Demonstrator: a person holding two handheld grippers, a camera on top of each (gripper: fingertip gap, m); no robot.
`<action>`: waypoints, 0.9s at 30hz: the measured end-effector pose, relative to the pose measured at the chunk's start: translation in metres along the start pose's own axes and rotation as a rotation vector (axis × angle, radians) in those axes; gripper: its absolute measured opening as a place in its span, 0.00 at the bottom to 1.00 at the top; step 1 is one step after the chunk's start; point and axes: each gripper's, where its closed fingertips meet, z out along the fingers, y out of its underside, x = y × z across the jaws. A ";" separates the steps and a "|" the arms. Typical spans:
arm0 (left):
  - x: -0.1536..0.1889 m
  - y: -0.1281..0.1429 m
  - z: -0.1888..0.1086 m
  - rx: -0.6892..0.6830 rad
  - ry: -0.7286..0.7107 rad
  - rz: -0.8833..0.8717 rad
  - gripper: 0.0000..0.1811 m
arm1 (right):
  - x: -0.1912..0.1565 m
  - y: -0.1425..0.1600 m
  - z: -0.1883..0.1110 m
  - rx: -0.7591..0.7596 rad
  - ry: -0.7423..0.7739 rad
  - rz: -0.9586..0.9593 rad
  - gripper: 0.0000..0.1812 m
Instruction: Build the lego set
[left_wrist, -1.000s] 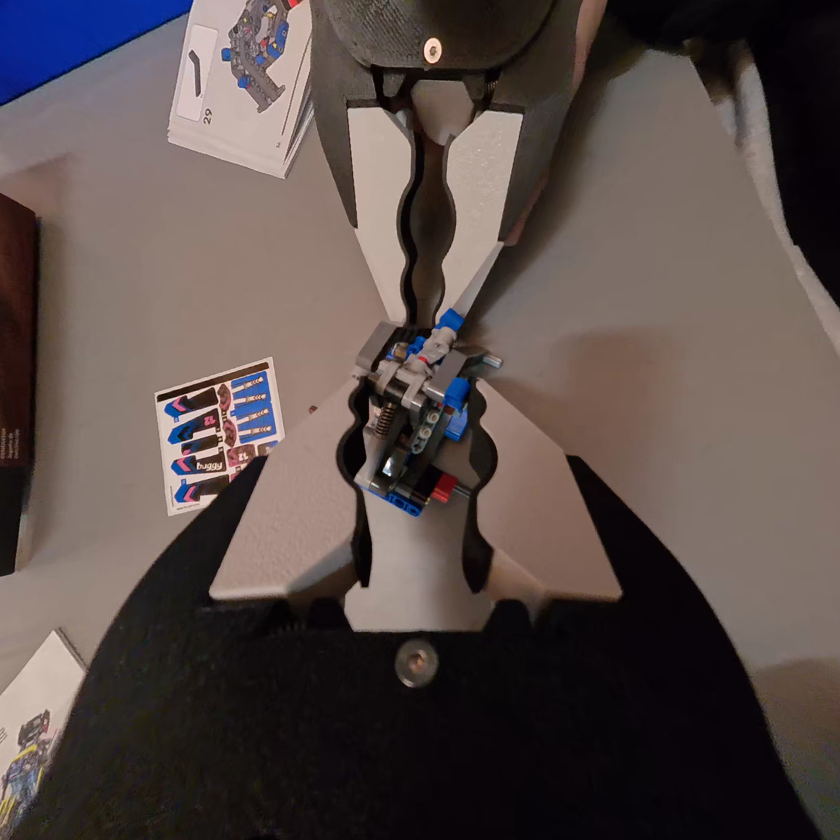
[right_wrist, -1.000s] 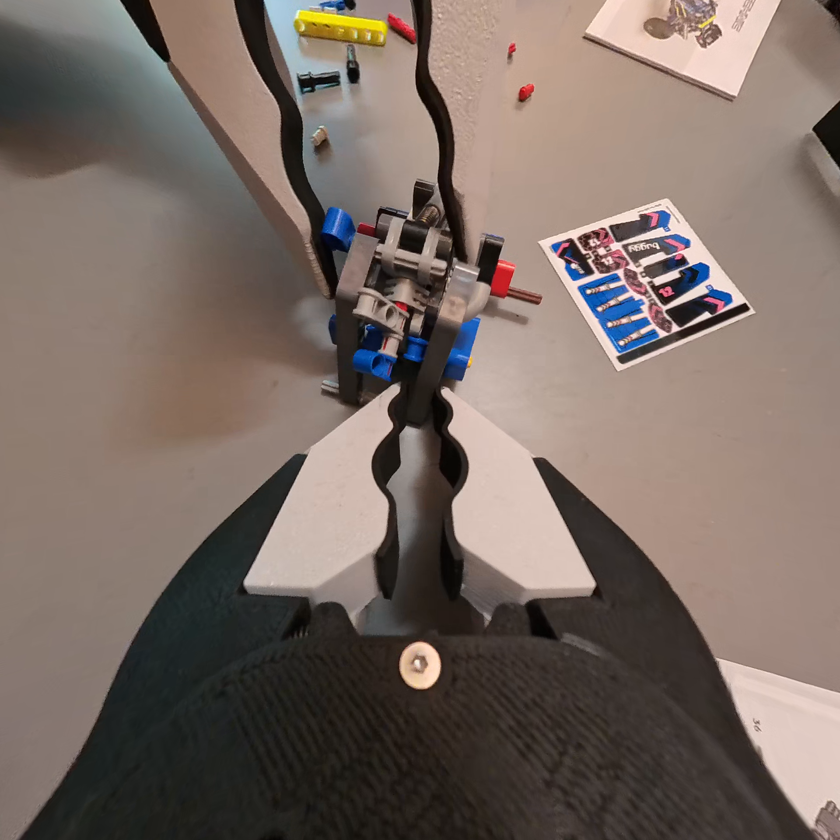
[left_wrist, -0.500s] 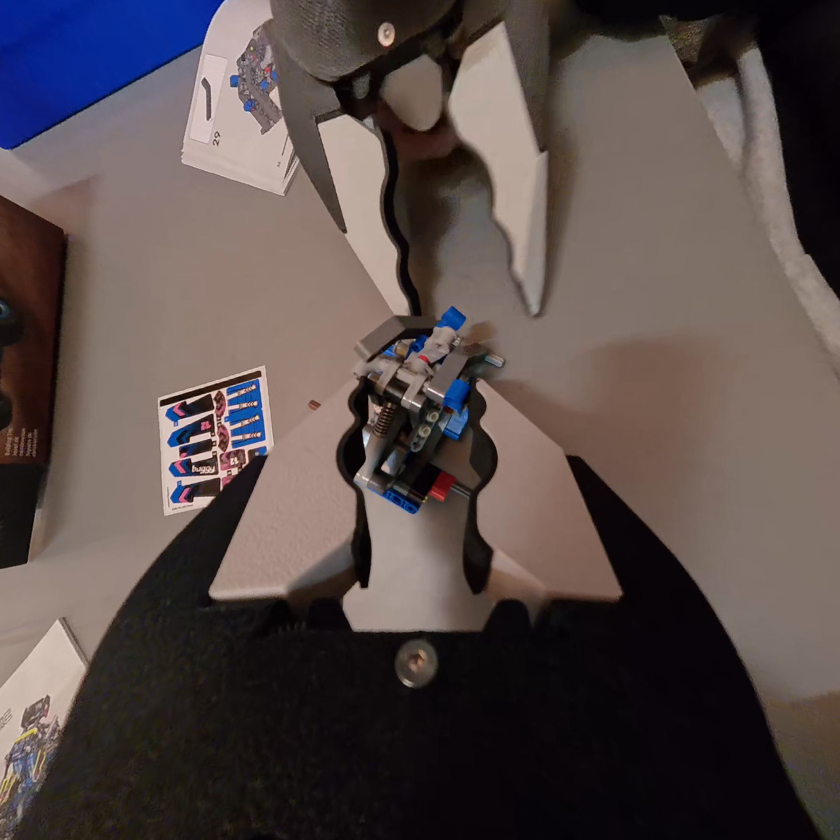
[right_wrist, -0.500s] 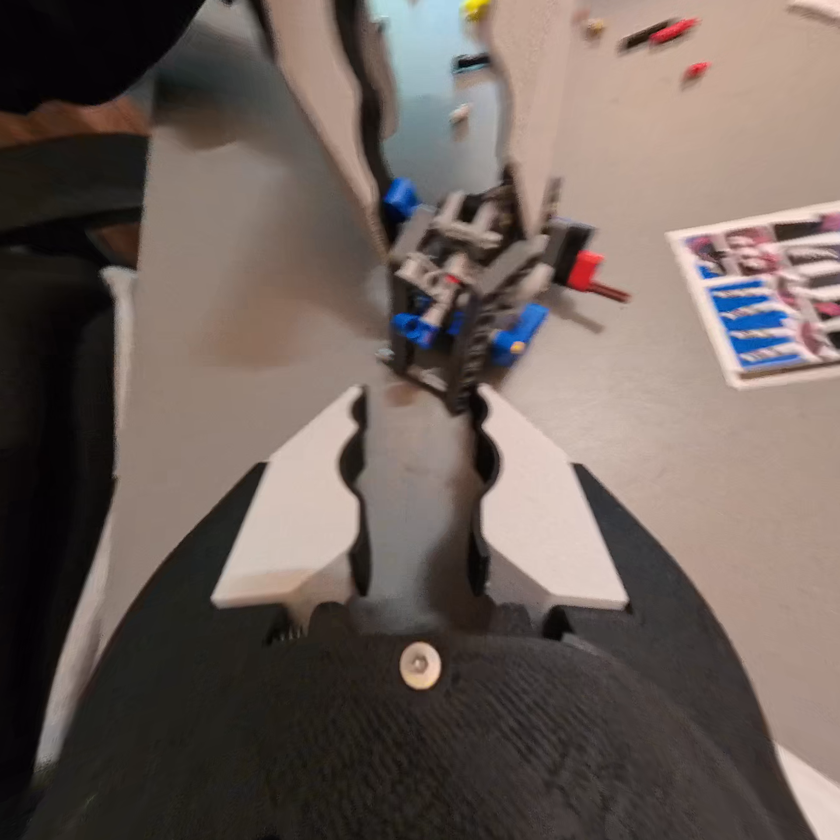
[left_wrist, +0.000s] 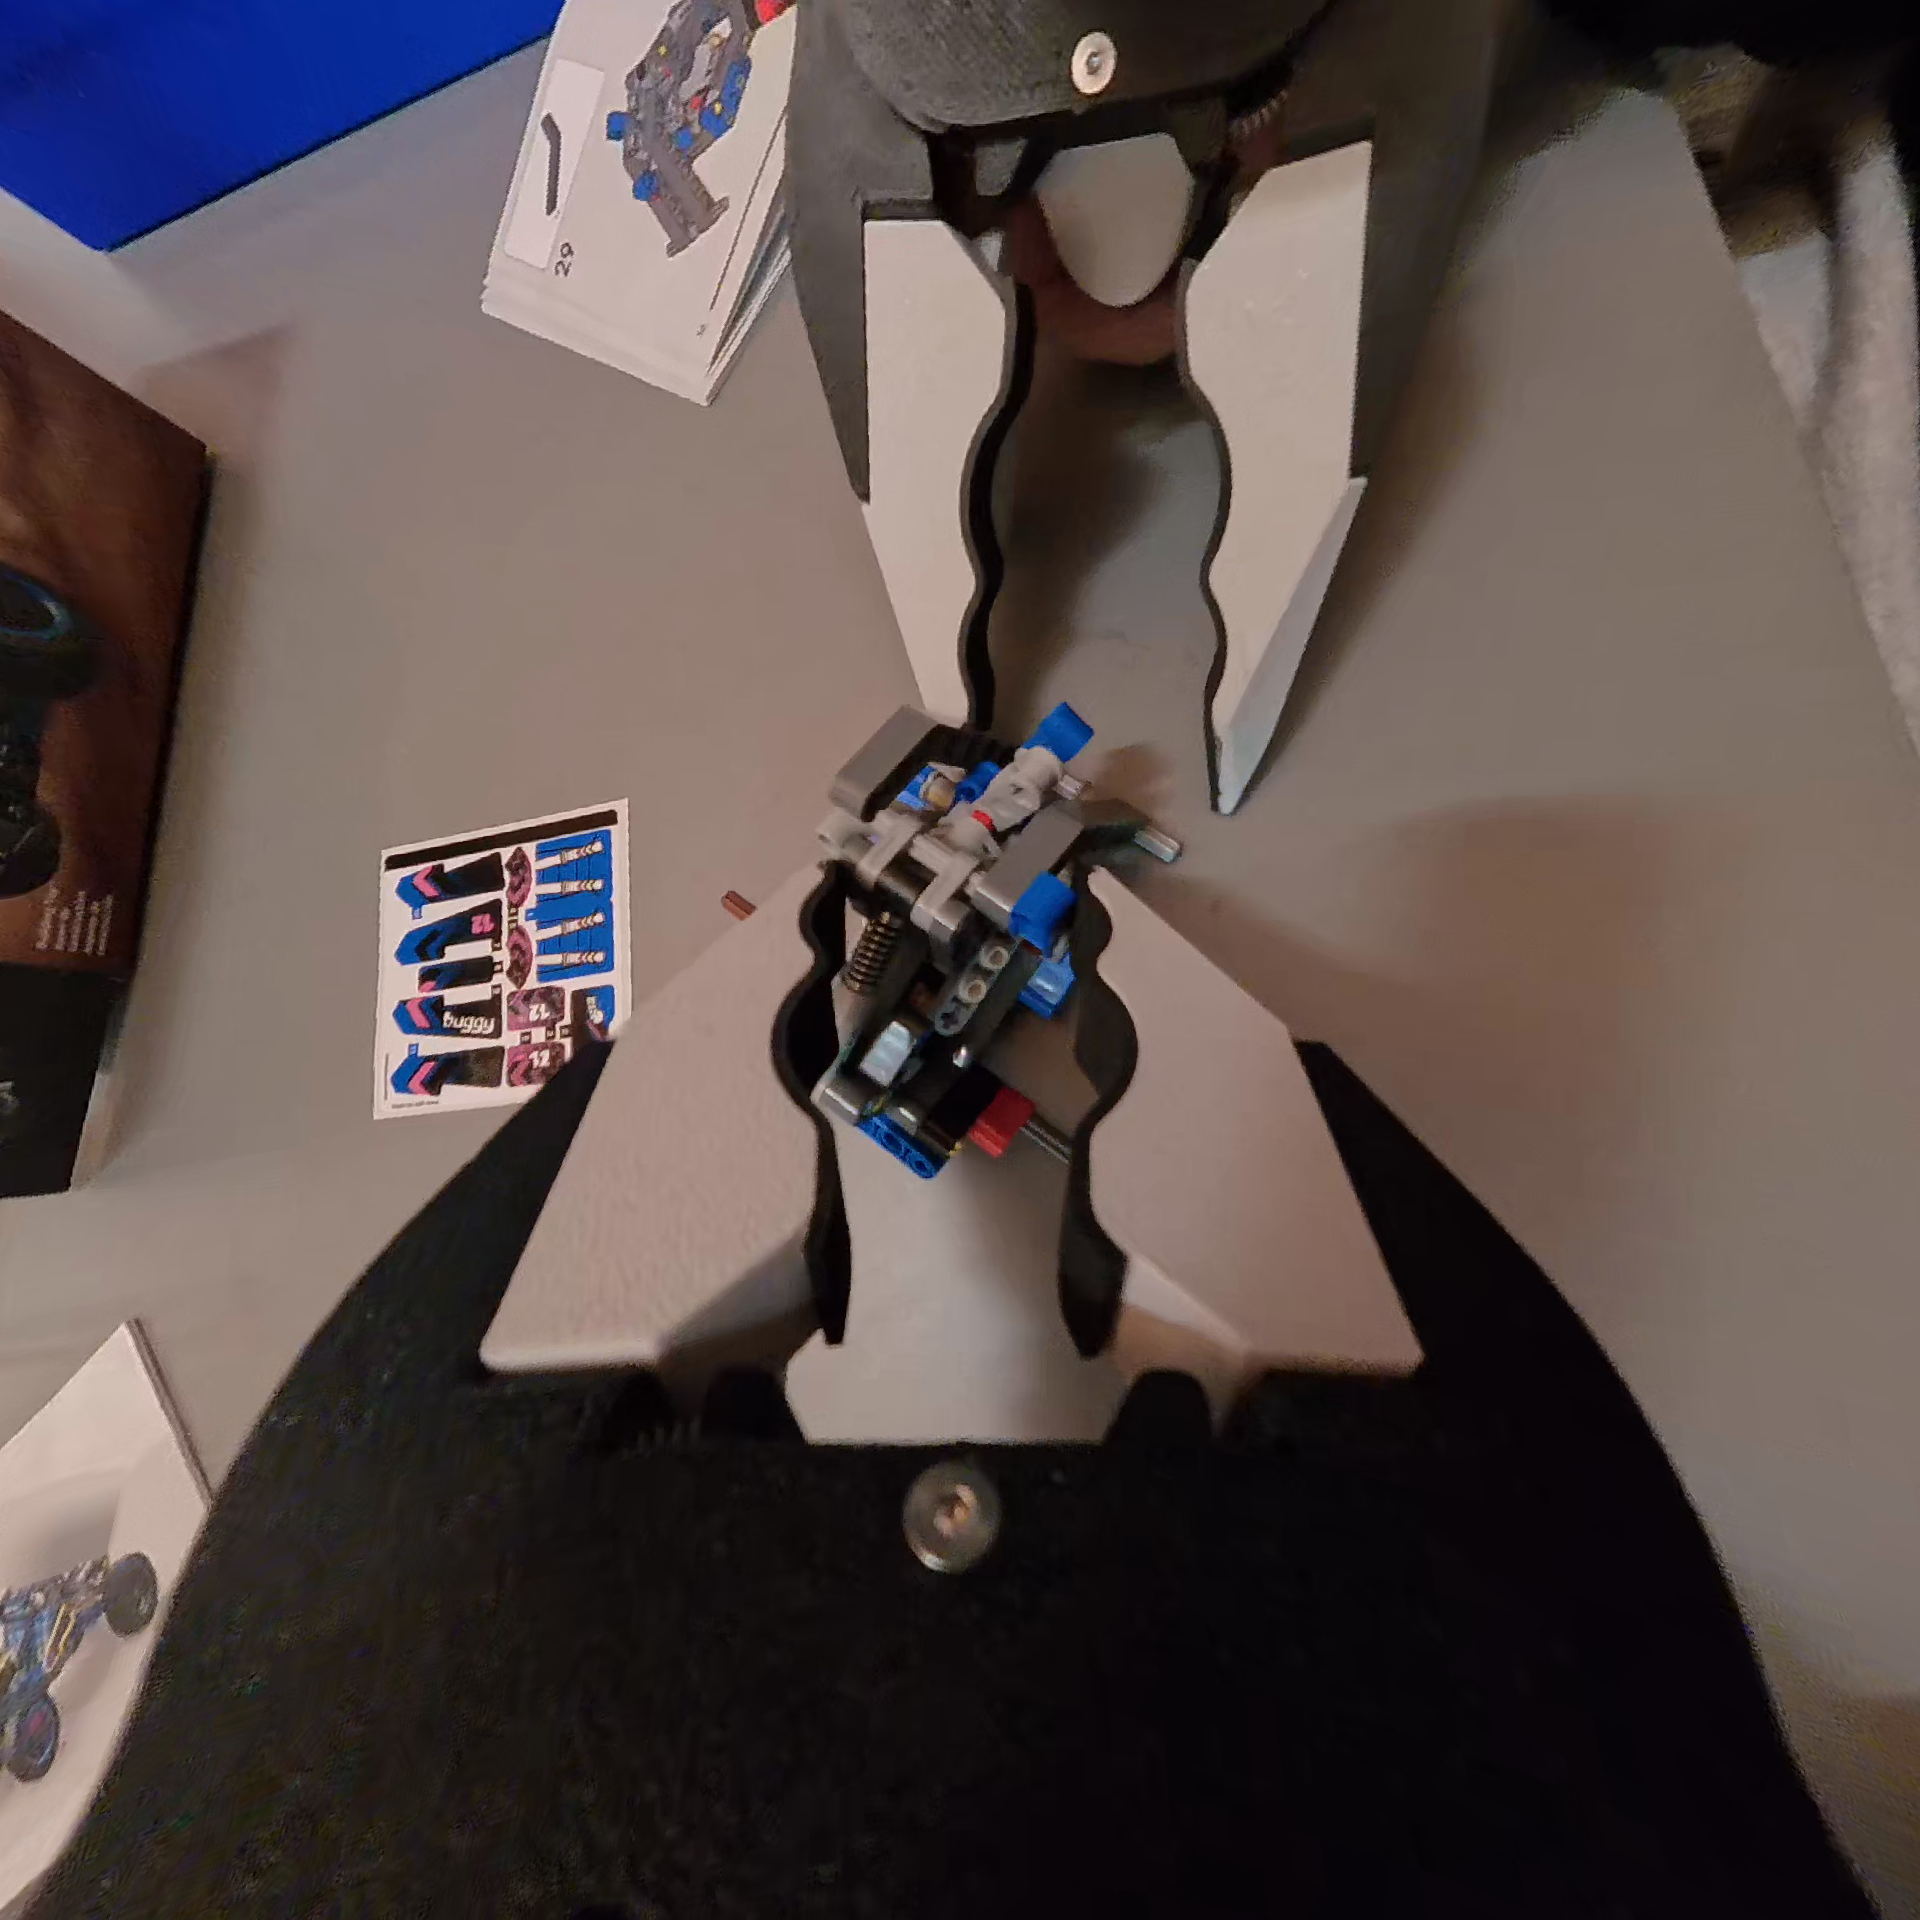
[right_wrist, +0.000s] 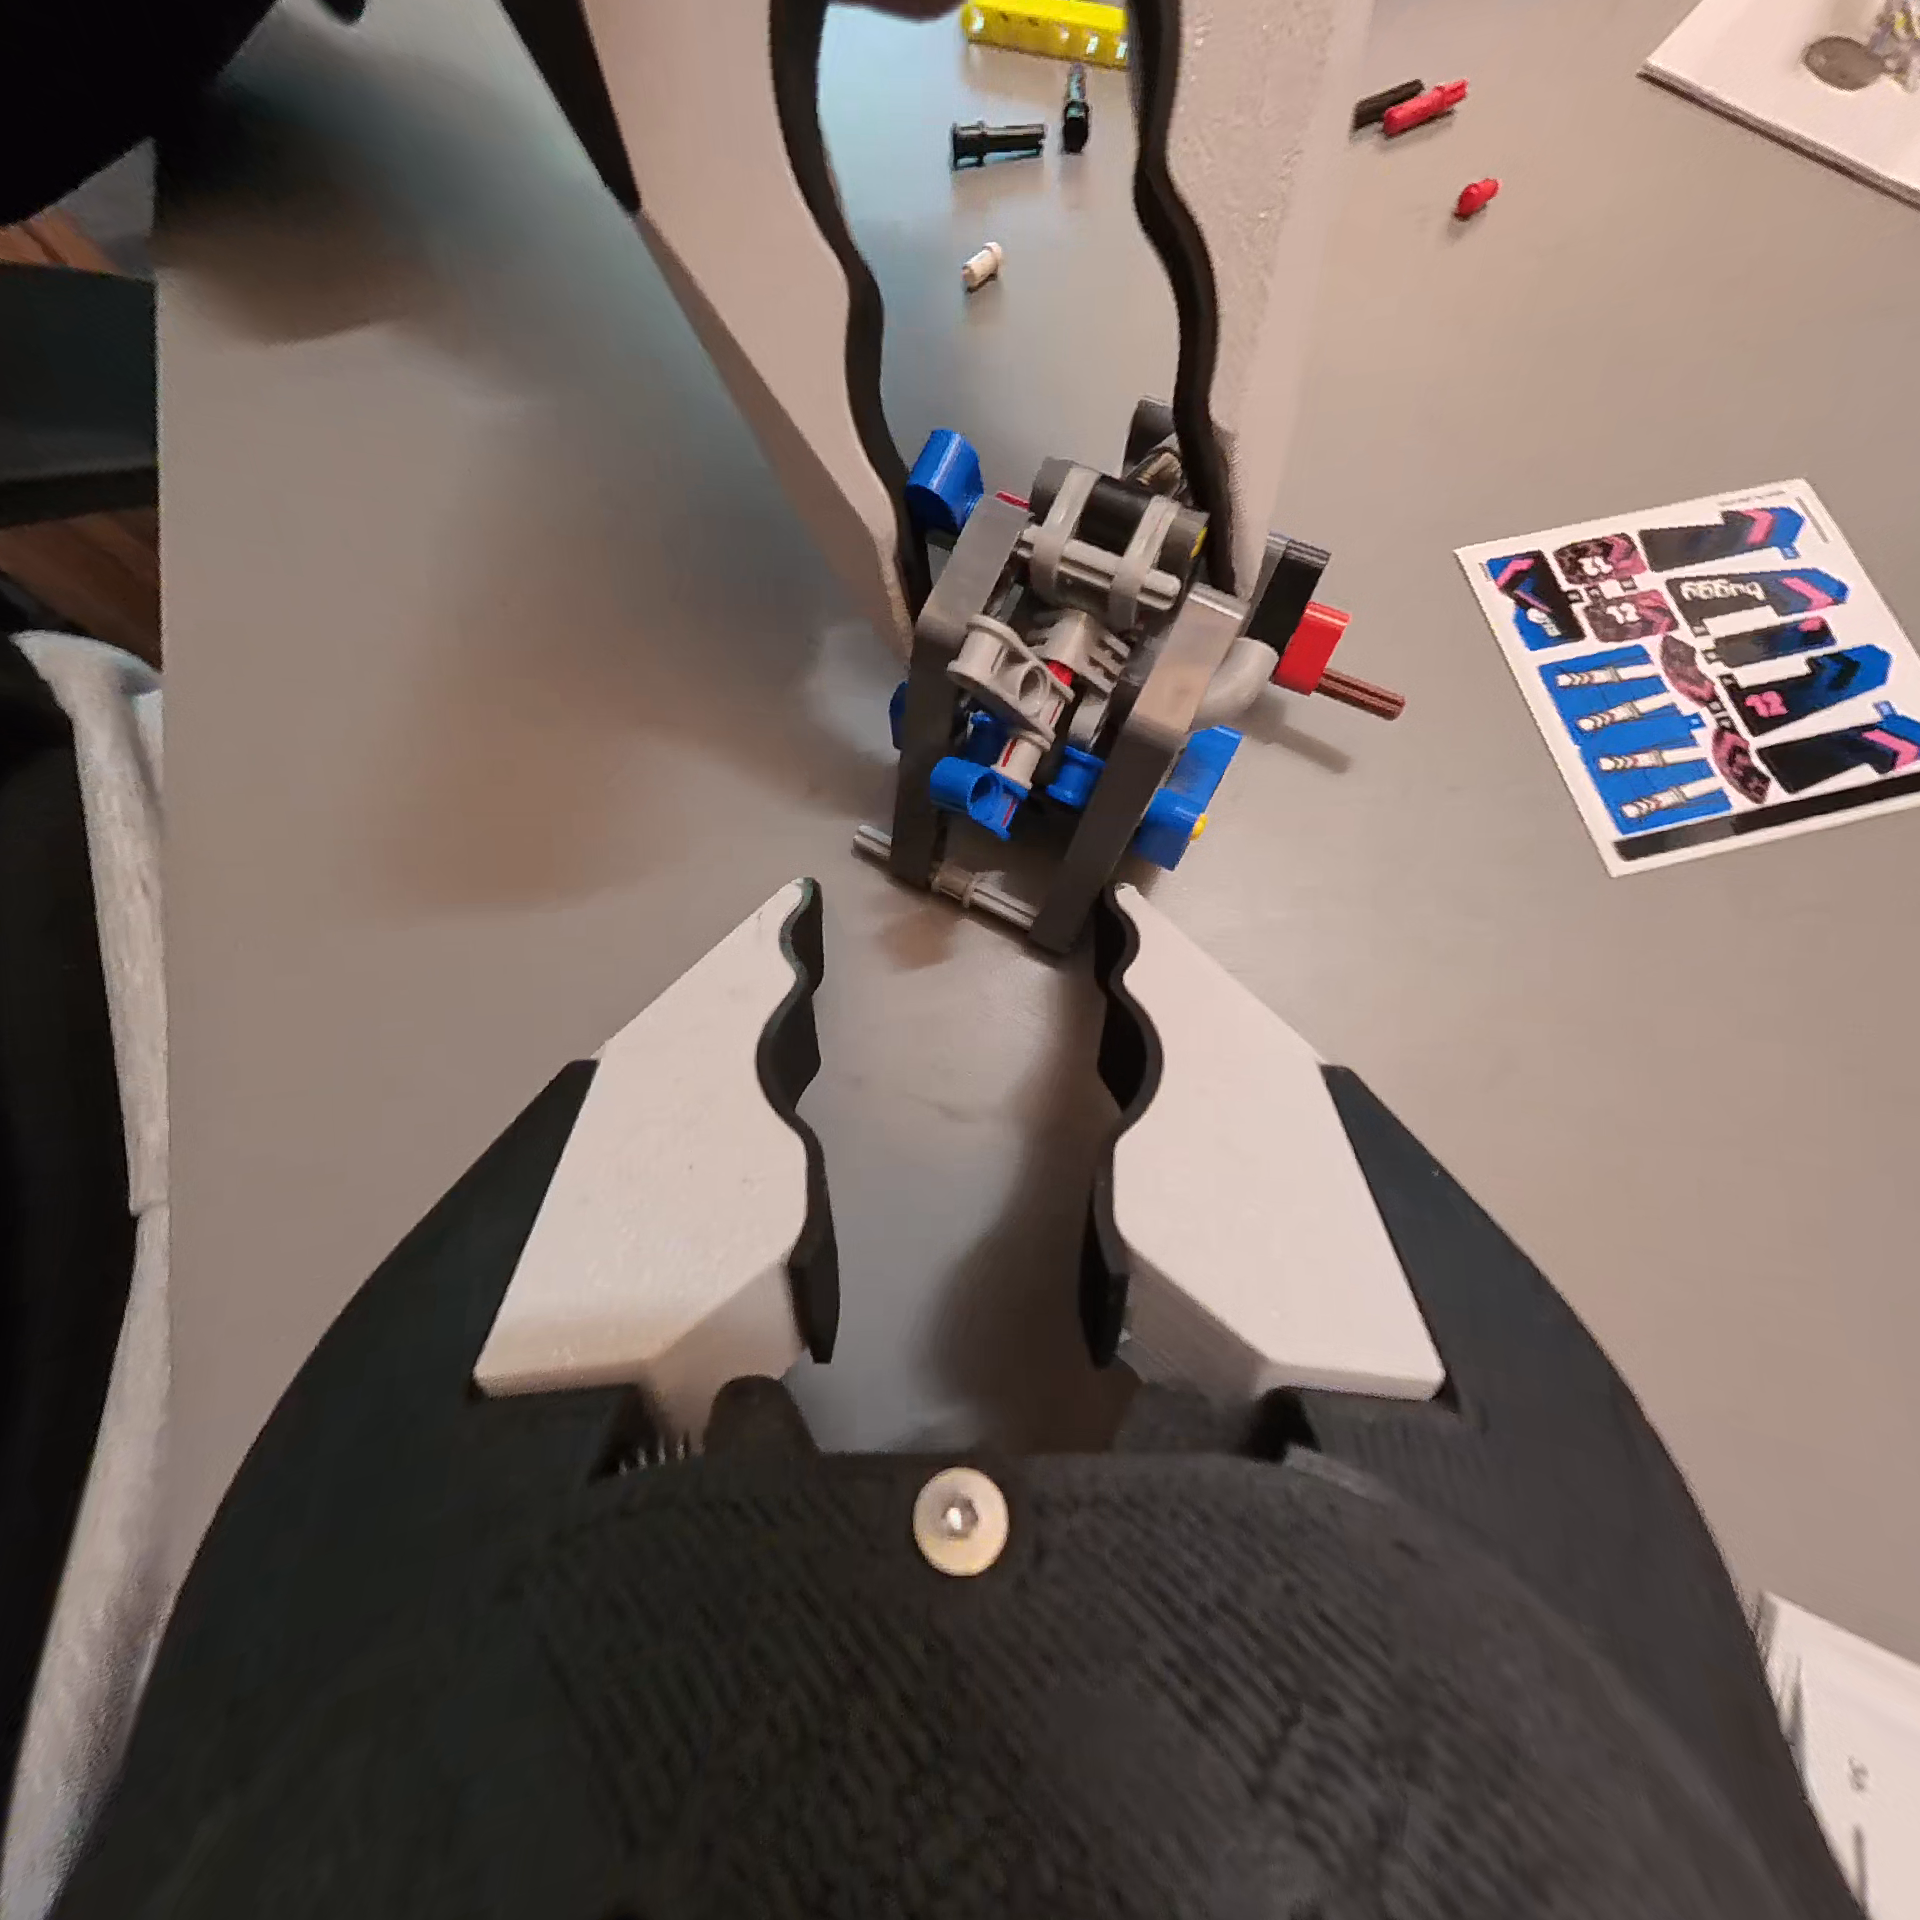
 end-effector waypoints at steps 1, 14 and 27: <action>0.000 0.000 0.000 -0.005 -0.011 -0.001 0.22 | 0.000 0.000 0.000 0.000 0.007 0.007 0.28; 0.002 0.001 0.004 -0.003 -0.081 -0.055 0.21 | -0.004 -0.004 0.004 0.001 0.030 0.021 0.27; 0.001 0.002 0.001 0.009 -0.115 -0.067 0.21 | -0.002 -0.003 0.003 0.000 0.082 0.082 0.29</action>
